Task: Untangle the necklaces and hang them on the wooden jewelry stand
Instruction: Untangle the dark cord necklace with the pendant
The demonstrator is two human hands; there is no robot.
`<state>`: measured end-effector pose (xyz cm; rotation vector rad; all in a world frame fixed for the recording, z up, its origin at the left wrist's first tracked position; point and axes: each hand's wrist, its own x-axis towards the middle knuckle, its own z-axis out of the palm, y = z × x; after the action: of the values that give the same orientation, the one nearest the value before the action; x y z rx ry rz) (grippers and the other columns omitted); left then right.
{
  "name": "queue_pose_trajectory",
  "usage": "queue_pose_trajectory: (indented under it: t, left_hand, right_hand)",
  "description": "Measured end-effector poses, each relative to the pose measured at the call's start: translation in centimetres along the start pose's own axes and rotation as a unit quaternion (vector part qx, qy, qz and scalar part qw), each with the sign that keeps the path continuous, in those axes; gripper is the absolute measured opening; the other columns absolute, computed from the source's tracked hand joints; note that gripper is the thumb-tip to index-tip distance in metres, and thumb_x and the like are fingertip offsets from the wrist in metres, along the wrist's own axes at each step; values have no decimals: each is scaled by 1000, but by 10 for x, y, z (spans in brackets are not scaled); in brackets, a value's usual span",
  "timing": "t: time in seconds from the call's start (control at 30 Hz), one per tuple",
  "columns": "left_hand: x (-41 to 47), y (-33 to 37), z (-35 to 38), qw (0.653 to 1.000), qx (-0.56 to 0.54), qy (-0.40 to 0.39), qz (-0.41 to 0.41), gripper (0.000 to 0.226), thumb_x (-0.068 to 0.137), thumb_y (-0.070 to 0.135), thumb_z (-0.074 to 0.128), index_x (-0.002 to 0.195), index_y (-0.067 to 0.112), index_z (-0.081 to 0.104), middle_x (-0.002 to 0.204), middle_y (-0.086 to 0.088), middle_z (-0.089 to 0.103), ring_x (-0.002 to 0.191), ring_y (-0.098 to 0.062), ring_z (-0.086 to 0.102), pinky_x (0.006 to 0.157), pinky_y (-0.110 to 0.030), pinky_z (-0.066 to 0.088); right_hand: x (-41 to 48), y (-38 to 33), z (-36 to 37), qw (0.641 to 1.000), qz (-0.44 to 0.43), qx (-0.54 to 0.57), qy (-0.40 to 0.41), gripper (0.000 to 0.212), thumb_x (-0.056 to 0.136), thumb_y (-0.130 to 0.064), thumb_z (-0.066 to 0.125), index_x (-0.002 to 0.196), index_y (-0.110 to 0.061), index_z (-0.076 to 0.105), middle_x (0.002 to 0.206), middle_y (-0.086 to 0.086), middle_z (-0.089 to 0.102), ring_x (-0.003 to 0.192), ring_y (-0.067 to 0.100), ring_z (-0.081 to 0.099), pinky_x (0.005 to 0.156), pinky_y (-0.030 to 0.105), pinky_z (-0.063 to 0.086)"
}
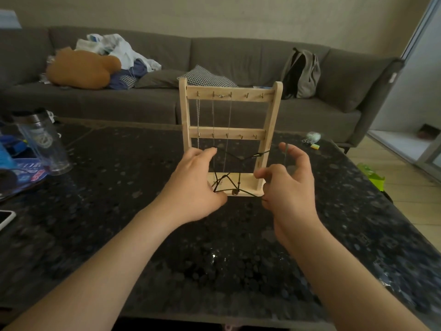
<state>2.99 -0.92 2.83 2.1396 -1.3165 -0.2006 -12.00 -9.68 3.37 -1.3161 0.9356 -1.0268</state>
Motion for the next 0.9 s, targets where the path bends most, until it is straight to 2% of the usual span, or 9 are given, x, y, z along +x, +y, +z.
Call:
queue_pose_trajectory:
  t: [0.03,0.13,0.17,0.33,0.47,0.57,0.63,0.77,0.9]
  left_hand:
    - [0,1,-2,999,-31,-26,-15,107,86,24,88,170,31,23,161,8,38,94,-12,74,97,-34,60]
    - [2,0,-4,988,-140,-54,-40,95,94,25,79,169,39,22,142,15,60,99,-13,75,98,-44,62]
    - [2,-1,-4,987,-151,-41,-40,90,98,26,77,168,41,23,134,16,66,99,-12,74,98,-47,62]
    - [1,-7,2,992,-118,28,-28,96,90,19,87,165,38,30,101,11,74,86,-9,75,97,-44,63]
    - [2,-9,4,989,-103,97,-29,82,88,23,90,154,31,43,88,6,72,80,-8,70,85,-26,58]
    - [1,-9,4,984,-116,134,-23,62,91,30,87,140,32,49,81,4,72,70,-10,70,76,-29,60]
    - [1,-8,5,983,-121,139,-19,52,93,36,84,134,33,52,77,3,72,65,-10,70,75,-31,61]
    - [2,-5,6,982,-126,142,-24,42,95,45,79,128,34,55,66,2,67,61,-5,65,63,-19,47]
    - [2,-4,3,979,-153,125,-58,42,95,55,74,128,36,55,70,6,63,59,-3,60,59,-21,42]
  right_hand:
    - [0,0,0,1000,-6,-9,-1,46,110,-13,48,140,-47,48,79,-4,78,75,5,63,81,38,50]
    - [0,-1,-1,1000,-14,6,-19,31,115,-19,42,137,-37,53,78,2,76,51,8,57,51,27,47]
    - [0,-2,-1,1000,-15,6,-23,27,116,-22,40,134,-33,57,76,2,74,49,11,60,49,27,47]
    - [-1,-2,-3,999,-29,15,-35,32,118,-31,31,122,-27,63,73,6,75,81,26,79,79,39,58]
    - [-2,-4,-3,997,20,60,-49,47,117,-43,30,113,-20,71,78,9,77,92,29,80,96,53,60]
    - [-2,-2,-2,990,76,106,-59,78,114,-55,29,66,-16,76,85,16,80,94,34,80,97,57,61]
    - [-2,0,-1,983,121,120,-68,88,111,-64,25,53,-13,67,93,17,82,97,38,79,95,55,62]
    - [-2,3,0,956,199,178,-120,85,103,-79,23,57,-12,49,101,26,79,101,52,76,87,60,64]
    - [-1,1,-1,937,241,203,-148,76,106,-70,37,66,-8,57,99,29,73,97,56,75,76,57,66]
